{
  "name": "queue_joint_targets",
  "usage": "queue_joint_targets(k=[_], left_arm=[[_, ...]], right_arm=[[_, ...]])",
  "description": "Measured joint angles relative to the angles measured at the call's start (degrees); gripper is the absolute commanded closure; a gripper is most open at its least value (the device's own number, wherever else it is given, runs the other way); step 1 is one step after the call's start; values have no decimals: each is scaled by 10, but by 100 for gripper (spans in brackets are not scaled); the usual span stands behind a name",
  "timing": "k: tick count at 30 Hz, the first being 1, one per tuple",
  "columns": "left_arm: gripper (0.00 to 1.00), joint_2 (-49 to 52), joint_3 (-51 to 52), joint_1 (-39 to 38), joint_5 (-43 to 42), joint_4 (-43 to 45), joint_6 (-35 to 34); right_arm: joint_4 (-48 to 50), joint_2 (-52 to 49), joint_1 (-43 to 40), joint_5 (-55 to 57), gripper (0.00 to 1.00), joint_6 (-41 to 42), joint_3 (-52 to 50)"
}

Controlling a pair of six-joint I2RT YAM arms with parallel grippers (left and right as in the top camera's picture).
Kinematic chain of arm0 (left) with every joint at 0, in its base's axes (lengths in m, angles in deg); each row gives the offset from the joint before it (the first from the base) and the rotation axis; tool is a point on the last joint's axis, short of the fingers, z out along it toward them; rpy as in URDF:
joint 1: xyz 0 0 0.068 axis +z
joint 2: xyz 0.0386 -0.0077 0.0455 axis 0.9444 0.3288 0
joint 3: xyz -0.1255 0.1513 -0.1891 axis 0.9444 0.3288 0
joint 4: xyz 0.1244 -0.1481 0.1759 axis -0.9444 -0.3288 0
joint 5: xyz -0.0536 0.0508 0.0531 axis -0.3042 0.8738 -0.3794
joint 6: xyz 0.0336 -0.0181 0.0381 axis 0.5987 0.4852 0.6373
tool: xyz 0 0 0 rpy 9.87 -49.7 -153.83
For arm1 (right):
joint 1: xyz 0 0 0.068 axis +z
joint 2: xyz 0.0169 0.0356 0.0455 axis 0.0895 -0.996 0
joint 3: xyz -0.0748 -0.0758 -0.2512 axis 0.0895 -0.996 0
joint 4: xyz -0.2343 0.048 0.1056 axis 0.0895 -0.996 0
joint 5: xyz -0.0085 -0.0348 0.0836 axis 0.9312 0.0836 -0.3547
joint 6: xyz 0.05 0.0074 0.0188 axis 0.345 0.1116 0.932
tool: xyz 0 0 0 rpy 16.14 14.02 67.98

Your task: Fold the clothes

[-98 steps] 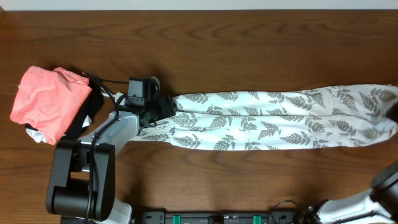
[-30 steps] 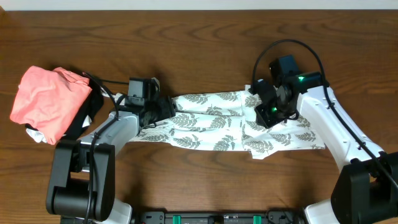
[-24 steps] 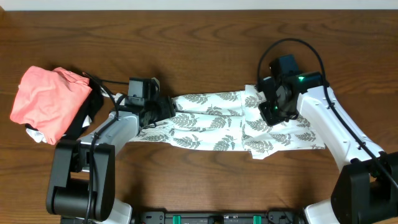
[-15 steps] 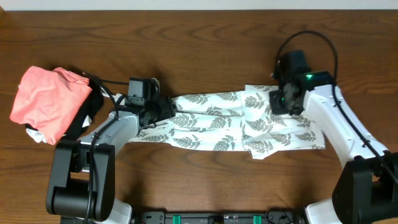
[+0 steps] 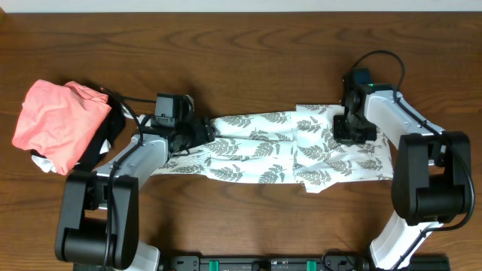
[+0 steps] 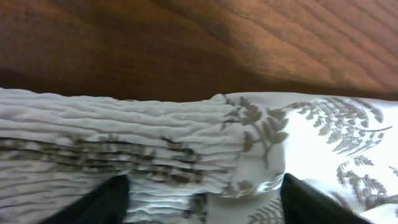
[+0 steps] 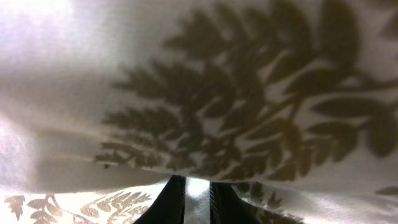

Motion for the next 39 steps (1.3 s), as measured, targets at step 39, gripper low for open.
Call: queue_joint_targets(k=[39], left_arm=[[2, -94, 7, 80, 150, -116, 36]], right_arm=[[-1, -10, -113, -21, 89, -9, 11]])
